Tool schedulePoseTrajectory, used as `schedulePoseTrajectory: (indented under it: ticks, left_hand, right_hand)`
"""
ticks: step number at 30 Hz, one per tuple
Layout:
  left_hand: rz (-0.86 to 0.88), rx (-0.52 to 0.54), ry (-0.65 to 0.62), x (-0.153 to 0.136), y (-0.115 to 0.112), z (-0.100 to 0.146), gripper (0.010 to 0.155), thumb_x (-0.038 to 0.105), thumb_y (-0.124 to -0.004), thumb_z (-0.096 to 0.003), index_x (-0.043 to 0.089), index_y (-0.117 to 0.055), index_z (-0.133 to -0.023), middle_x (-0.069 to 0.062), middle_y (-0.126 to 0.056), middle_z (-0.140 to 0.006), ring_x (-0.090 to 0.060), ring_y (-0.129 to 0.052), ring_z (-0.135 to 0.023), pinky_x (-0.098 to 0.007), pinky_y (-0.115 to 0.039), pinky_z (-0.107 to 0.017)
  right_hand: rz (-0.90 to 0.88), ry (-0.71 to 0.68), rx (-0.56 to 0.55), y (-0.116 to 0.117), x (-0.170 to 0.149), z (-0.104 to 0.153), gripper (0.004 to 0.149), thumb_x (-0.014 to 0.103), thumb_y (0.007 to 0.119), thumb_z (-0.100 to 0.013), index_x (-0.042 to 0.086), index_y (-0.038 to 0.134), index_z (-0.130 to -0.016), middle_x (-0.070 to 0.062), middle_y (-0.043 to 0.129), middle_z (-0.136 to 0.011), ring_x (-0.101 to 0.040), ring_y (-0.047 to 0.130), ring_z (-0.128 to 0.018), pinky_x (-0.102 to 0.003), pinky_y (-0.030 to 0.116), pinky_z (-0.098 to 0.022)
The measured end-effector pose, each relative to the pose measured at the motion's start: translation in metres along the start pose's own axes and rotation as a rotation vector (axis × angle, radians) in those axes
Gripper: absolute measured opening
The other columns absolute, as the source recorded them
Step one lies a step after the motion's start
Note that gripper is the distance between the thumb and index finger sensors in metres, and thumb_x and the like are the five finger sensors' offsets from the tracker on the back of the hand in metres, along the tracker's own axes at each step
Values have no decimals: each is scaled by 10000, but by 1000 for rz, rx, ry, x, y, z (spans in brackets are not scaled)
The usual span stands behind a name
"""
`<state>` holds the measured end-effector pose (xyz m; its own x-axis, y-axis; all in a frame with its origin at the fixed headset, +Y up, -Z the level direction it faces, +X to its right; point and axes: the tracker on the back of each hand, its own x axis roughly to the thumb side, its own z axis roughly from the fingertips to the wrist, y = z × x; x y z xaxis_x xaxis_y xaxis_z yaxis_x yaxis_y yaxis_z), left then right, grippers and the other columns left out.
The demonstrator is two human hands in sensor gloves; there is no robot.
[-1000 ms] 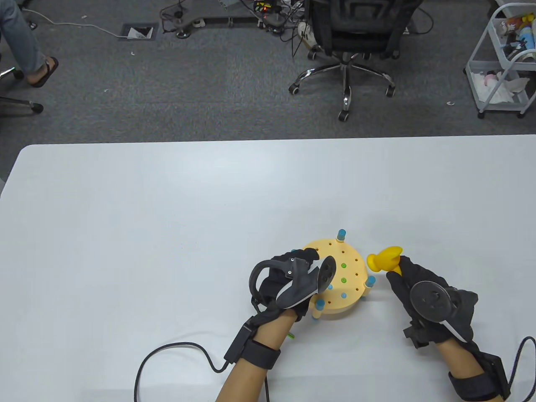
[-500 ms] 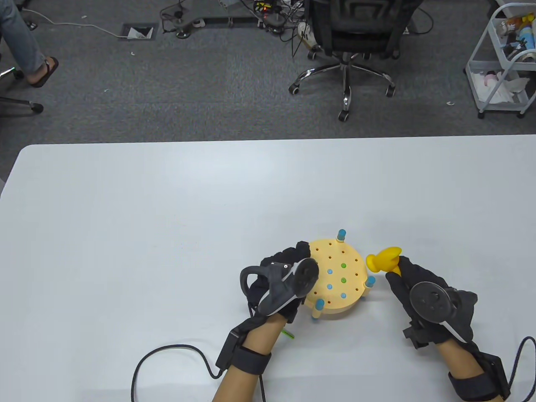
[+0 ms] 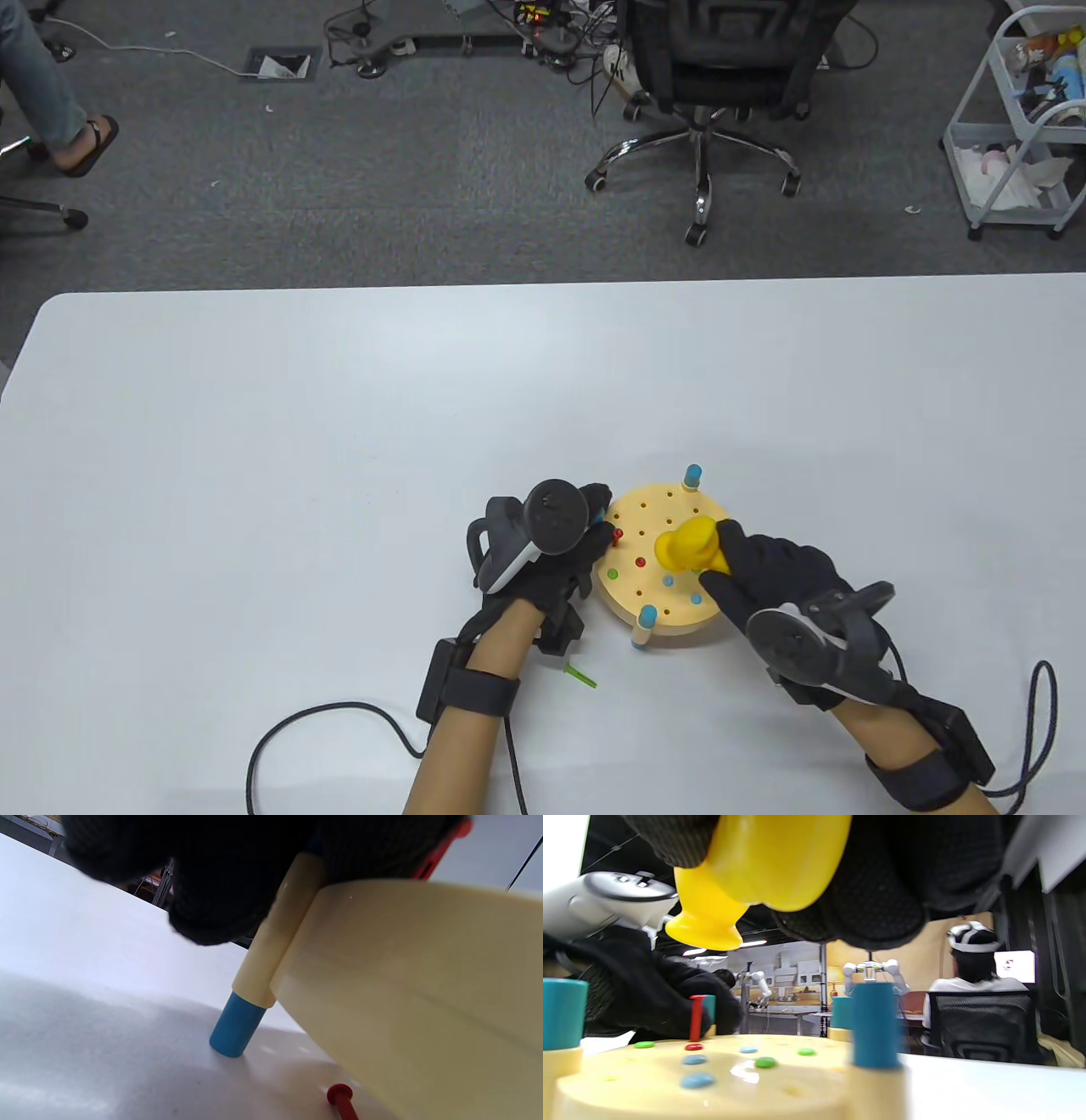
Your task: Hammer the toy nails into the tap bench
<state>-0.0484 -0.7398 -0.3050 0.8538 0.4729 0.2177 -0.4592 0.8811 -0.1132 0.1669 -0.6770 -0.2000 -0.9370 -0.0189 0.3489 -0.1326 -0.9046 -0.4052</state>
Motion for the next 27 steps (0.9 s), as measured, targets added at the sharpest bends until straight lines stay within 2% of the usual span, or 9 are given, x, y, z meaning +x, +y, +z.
schedulePoseTrajectory:
  ticks: [5, 7, 12, 13, 14, 15, 17, 19, 27]
  left_hand:
    - [33, 26, -12, -3, -3, 1, 547, 402, -811, -374, 273, -724, -899, -88, -909, -835, -159, -969, -377, -364, -815, -309]
    - [31, 32, -17, -4, -4, 1, 544, 401, -813, -371, 271, -730, -893, -89, -914, -828, -153, -965, -360, -364, -817, -307]
    - [44, 38, -31, -6, -4, 0, 542, 405, -824, -360, 274, -744, -880, -82, -925, -811, -134, -955, -322, -359, -821, -301]
    - [47, 40, -33, -7, -4, 0, 542, 409, -827, -357, 275, -749, -877, -80, -929, -807, -127, -954, -312, -356, -825, -299]
    - [50, 43, -40, -8, -4, -1, 543, 411, -832, -354, 272, -755, -873, -79, -934, -800, -120, -951, -295, -352, -827, -291]
    - [53, 45, -42, -9, -4, -1, 544, 414, -840, -349, 275, -759, -869, -77, -939, -794, -110, -949, -281, -347, -831, -285]
    - [81, 52, -50, -13, -5, -2, 547, 424, -849, -342, 270, -771, -861, -75, -950, -779, -100, -948, -256, -341, -836, -270]
    - [118, 44, -49, -17, -5, -4, 550, 437, -865, -334, 269, -786, -851, -72, -962, -765, -97, -947, -243, -338, -838, -261]
    - [83, 37, -56, -14, -5, -2, 568, 428, -845, -354, 247, -763, -886, -93, -952, -786, -116, -961, -293, -342, -834, -271]
  right_hand:
    - [114, 13, -79, 13, 32, -19, 656, 531, 608, -437, 111, 767, -916, -57, 963, -603, -195, 995, -396, -386, 845, -398]
    - [187, -36, 127, 33, 40, -24, 658, 530, 594, -441, 104, 762, -913, -48, 964, -598, -181, 998, -390, -376, 851, -394]
    - [142, 8, -140, 16, 40, -22, 657, 529, 611, -432, 97, 786, -894, -55, 974, -575, -189, 997, -369, -383, 851, -382]
    - [148, 0, -78, 22, 42, -23, 655, 518, 630, -430, 80, 807, -883, -72, 982, -560, -205, 1000, -353, -396, 851, -368]
    - [209, -26, 178, 41, 45, -25, 657, 496, 667, -425, 41, 847, -864, -109, 1006, -530, -238, 1013, -322, -425, 857, -340]
    - [332, 106, 209, 34, 44, -17, 668, 557, 556, -427, 124, 742, -901, -2, 958, -593, -135, 1001, -392, -340, 865, -405]
    - [224, -10, 59, 28, 38, -23, 658, 542, 632, -420, 101, 804, -878, -48, 977, -565, -187, 1003, -369, -384, 858, -387]
    - [196, 50, -81, 19, 34, -21, 660, 539, 608, -426, 91, 789, -875, -43, 970, -566, -179, 998, -366, -379, 856, -382]
    - [211, 41, 31, 45, 34, -21, 659, 539, 588, -435, 99, 780, -886, -36, 967, -576, -173, 1000, -374, -376, 858, -384]
